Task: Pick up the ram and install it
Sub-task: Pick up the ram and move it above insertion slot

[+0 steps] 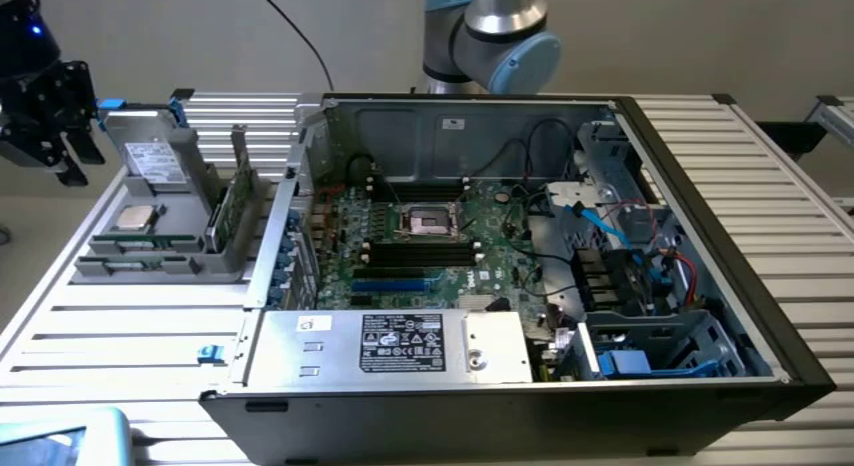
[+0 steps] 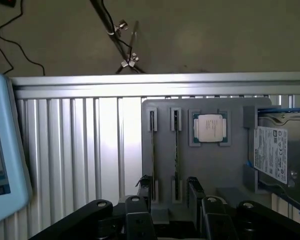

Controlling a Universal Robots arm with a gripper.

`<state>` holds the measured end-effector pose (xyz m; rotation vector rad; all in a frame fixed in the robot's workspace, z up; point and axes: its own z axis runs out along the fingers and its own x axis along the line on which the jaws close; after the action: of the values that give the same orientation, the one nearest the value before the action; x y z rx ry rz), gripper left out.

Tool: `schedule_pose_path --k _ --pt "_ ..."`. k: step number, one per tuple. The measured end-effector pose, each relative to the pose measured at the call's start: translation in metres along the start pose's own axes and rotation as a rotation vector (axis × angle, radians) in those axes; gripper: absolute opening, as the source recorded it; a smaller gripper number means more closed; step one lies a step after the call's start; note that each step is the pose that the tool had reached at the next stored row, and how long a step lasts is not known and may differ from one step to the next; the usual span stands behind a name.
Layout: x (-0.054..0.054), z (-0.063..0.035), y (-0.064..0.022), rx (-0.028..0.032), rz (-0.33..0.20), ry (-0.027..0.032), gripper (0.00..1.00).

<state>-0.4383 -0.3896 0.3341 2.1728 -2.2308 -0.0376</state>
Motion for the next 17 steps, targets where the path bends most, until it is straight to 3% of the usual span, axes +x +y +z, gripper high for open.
schedule_pose_path --k 4,13,17 --pt "0.000 0.0073 -0.0048 0.0003 -0.001 -0.0002 0.43" --pt "0.000 0.0236 -0.0058 0.0001 -0.001 0.0000 0.43" --pt "0.001 0.0306 -0.0061 -0.0001 -0.001 -0.0064 0.43"
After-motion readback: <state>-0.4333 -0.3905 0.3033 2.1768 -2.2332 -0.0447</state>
